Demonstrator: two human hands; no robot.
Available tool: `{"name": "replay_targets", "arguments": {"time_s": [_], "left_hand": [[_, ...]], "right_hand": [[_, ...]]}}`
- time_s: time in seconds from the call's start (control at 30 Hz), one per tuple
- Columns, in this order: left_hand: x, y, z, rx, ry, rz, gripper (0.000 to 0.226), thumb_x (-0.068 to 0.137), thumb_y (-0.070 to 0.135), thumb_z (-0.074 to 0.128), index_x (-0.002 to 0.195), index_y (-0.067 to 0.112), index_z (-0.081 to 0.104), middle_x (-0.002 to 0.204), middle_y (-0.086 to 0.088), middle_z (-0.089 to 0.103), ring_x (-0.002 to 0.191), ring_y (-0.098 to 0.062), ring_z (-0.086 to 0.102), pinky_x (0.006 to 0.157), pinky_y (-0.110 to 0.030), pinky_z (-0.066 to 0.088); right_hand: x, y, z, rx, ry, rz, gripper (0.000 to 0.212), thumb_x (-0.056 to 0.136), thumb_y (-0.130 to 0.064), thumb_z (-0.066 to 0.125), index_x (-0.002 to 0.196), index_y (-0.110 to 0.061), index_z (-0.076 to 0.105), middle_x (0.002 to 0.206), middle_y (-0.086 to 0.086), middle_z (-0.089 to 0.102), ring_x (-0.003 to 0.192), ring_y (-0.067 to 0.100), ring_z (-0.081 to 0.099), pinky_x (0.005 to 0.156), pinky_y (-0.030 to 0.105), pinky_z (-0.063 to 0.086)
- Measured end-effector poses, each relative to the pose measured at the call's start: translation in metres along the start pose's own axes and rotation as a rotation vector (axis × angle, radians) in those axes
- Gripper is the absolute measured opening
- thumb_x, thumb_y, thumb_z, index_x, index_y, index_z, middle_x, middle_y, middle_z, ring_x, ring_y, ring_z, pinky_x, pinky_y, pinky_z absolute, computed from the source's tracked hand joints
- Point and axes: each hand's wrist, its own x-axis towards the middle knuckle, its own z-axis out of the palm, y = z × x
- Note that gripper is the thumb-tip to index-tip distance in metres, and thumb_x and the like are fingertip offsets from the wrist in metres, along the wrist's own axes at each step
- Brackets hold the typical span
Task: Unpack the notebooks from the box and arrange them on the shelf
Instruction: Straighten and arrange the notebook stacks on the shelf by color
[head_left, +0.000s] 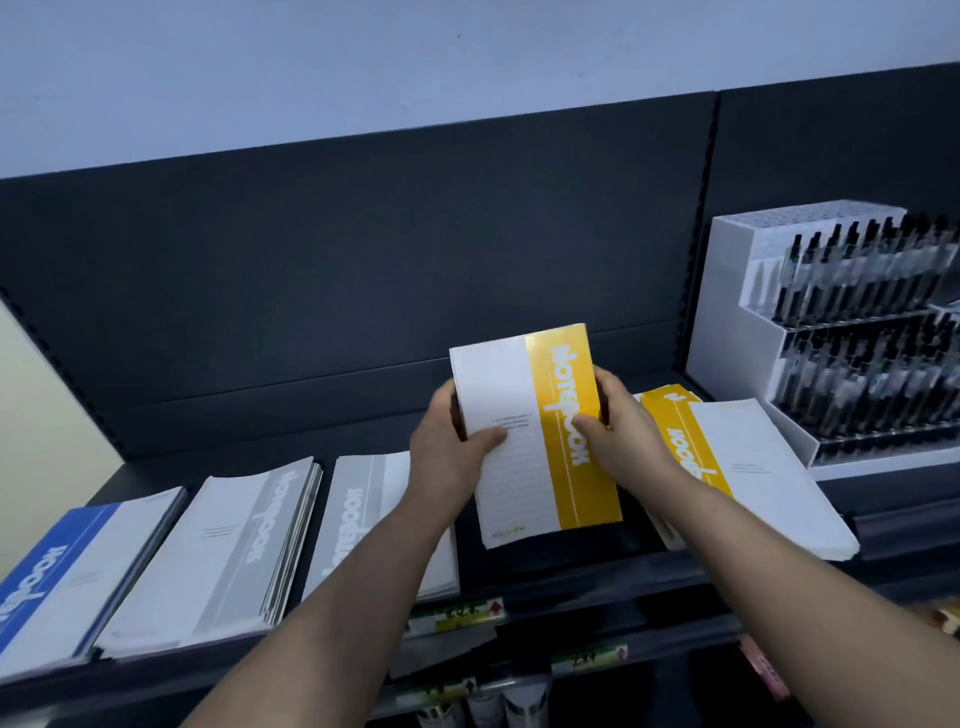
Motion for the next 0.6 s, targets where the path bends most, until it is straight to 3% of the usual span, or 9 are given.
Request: {"name": "replay_targets", "arguments": {"time_s": [0.07, 0.13, 0.37, 0.6], "left_hand": [[0.004, -0.002, 0.000, 0.103, -0.010, -0.020, 0.076, 0.078, 0.013, 0.078, 0.140, 0.031, 0.038, 0.115, 0.008, 0.064, 0.102, -0.014, 0.062, 0.087, -0.037, 0.054], [0.007, -0.006, 0.002, 0.241, -0.047, -0.051, 0.072, 0.079, 0.015, 0.077, 0.138, 0.028, 0.037, 0.117, 0.003, 0.064, 0.103, -0.019, 0.062, 0.087, -0.037, 0.053], [0.009, -0.019, 0.021, 0.613, -0.198, -0.127, 0.069, 0.079, 0.026, 0.078, 0.136, 0.013, 0.041, 0.125, -0.008, 0.061, 0.115, -0.026, 0.058, 0.094, -0.037, 0.050], [0.010, -0.018, 0.026, 0.791, -0.206, -0.178, 0.057, 0.080, 0.031, 0.076, 0.124, 0.008, 0.049, 0.120, -0.010, 0.060, 0.112, -0.027, 0.057, 0.082, -0.031, 0.046]], "right_hand": [[0.011, 0.001, 0.006, -0.070, -0.061, 0.046, 0.050, 0.094, -0.010, 0.054, 0.140, -0.022, 0.040, 0.124, 0.003, 0.059, 0.113, 0.023, 0.055, 0.089, 0.033, 0.045], [0.017, 0.005, 0.015, -0.201, -0.124, 0.103, 0.043, 0.094, -0.013, 0.054, 0.135, -0.016, 0.042, 0.125, 0.009, 0.060, 0.113, 0.026, 0.056, 0.086, 0.032, 0.045], [0.017, 0.025, 0.045, -0.526, -0.285, 0.294, 0.080, 0.095, -0.014, 0.053, 0.152, -0.004, -0.002, 0.142, 0.021, 0.039, 0.127, 0.036, 0.045, 0.099, 0.043, 0.042], [0.017, 0.024, 0.050, -0.597, -0.310, 0.281, 0.078, 0.096, -0.014, 0.049, 0.152, -0.004, -0.004, 0.149, 0.022, 0.029, 0.133, 0.038, 0.038, 0.104, 0.046, 0.037]]}}
